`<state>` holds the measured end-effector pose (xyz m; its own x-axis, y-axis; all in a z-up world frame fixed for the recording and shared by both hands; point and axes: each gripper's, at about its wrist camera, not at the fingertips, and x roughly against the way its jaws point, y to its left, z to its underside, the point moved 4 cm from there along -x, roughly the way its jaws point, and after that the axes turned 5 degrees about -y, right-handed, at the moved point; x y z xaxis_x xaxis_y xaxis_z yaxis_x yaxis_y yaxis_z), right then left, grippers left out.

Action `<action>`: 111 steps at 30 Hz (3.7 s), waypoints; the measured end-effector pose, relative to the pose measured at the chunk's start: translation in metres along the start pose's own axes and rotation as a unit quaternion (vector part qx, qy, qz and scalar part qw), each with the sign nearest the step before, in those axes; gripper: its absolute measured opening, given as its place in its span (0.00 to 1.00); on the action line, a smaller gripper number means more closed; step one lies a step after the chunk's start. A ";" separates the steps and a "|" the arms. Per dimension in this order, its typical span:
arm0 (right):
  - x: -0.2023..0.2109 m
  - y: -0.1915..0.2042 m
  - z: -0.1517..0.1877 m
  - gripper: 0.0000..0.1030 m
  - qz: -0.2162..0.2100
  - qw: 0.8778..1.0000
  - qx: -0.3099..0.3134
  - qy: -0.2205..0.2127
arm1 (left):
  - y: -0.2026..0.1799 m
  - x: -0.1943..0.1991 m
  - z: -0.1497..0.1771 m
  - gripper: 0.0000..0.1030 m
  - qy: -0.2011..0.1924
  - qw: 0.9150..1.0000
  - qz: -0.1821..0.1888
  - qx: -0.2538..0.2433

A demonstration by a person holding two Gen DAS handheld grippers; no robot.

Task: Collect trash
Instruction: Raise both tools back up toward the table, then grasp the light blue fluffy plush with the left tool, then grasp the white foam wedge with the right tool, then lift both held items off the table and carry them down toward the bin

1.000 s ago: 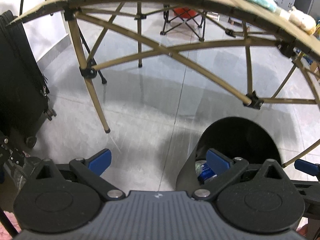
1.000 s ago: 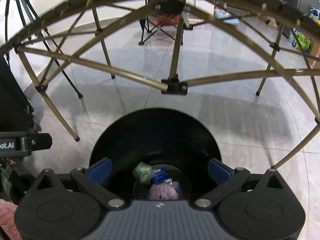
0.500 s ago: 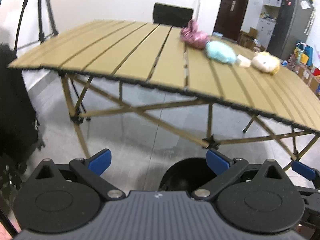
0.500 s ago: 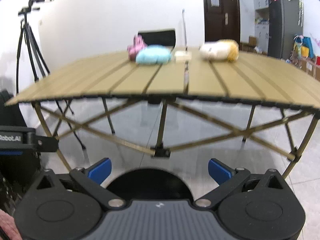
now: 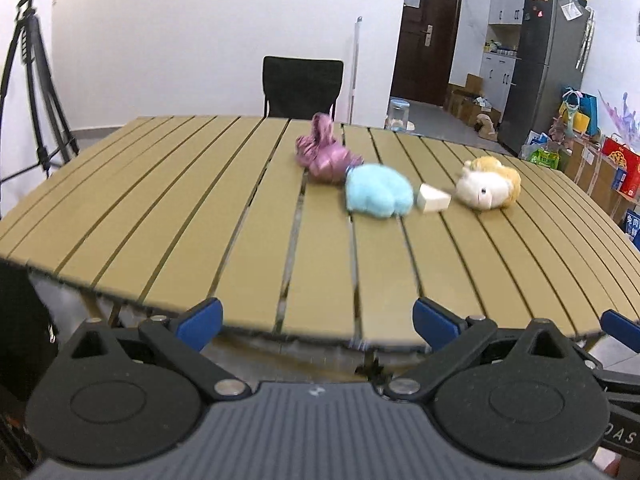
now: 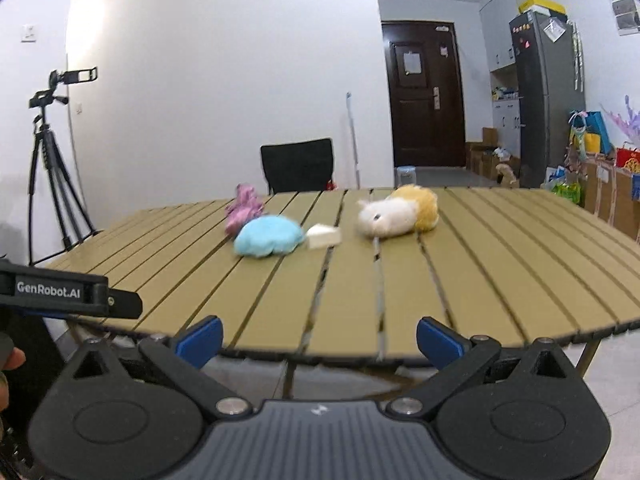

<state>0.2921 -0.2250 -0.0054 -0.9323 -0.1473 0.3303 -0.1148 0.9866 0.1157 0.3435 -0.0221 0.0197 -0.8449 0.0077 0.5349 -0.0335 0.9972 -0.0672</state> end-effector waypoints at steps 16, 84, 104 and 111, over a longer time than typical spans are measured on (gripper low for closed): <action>-0.092 -0.071 -0.042 1.00 0.050 0.999 0.001 -0.002 | -0.059 -0.124 -0.068 1.00 0.009 0.999 0.015 -0.044; -0.263 0.007 -0.057 0.63 0.035 0.990 0.031 0.135 | 0.041 -0.137 -0.095 0.70 -0.020 1.000 0.010 0.010; -0.211 0.011 -0.071 0.32 -0.001 0.992 -0.008 0.123 | 0.037 -0.100 -0.090 0.70 -0.024 1.000 0.014 0.008; -0.170 0.023 -0.075 0.31 -0.016 0.993 -0.009 0.115 | 0.034 -0.061 -0.084 0.70 -0.031 0.999 0.011 0.006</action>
<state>0.4743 -0.1829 0.0115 -0.8253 -0.1924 0.5310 -0.1352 0.9802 0.1450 0.4382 0.0181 0.0553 -0.8769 0.0246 0.4800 -0.0208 0.9958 -0.0890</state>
